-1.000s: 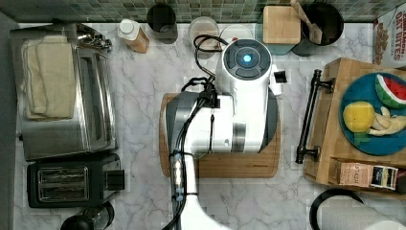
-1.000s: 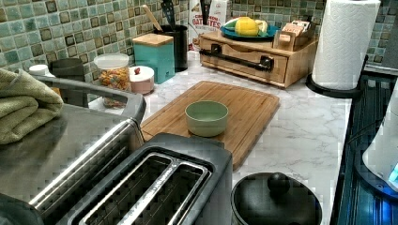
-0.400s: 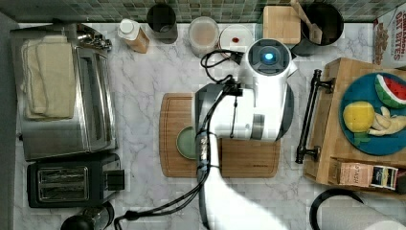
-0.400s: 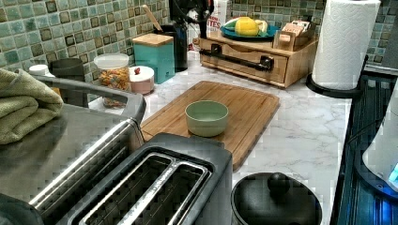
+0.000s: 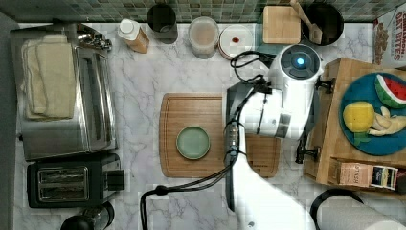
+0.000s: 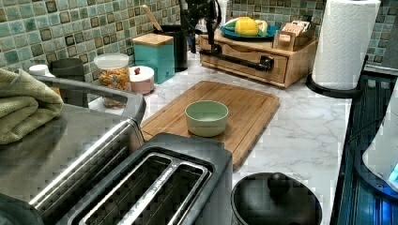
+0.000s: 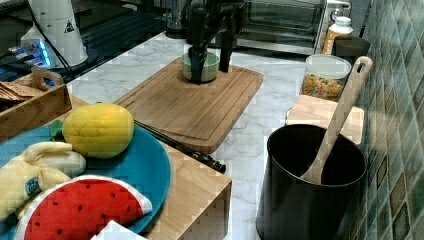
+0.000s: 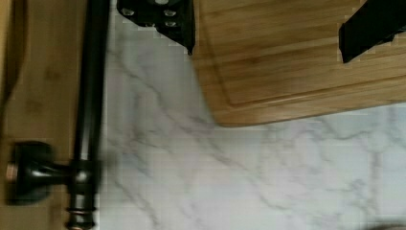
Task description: Open the drawer.
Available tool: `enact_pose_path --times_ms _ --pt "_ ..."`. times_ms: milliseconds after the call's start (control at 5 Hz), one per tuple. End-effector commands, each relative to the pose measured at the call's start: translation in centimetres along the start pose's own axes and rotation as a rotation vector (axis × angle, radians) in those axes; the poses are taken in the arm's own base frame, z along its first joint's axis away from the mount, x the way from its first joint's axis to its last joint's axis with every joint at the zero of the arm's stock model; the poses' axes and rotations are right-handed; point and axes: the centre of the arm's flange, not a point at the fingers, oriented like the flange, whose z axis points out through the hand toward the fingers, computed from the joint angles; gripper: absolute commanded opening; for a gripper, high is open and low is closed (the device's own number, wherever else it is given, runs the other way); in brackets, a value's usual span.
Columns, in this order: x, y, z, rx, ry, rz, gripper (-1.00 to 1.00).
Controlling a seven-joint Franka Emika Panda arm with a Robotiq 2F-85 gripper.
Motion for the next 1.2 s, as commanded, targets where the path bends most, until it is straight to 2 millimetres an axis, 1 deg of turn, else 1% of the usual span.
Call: enact_pose_path --times_ms 200,400,600,800,1000,1200 --pt "-1.7 4.3 -5.5 -0.117 0.211 0.061 1.00" --pt "-0.1 5.3 -4.2 -0.104 0.217 -0.003 1.00" --pt "1.1 5.7 -1.9 -0.107 0.145 -0.011 1.00" --pt "1.1 6.1 -0.4 -0.142 0.128 0.072 1.00" --pt "0.7 7.3 0.3 -0.185 0.123 0.133 1.00" --pt "0.1 8.3 -0.3 -0.257 0.070 0.205 1.00"
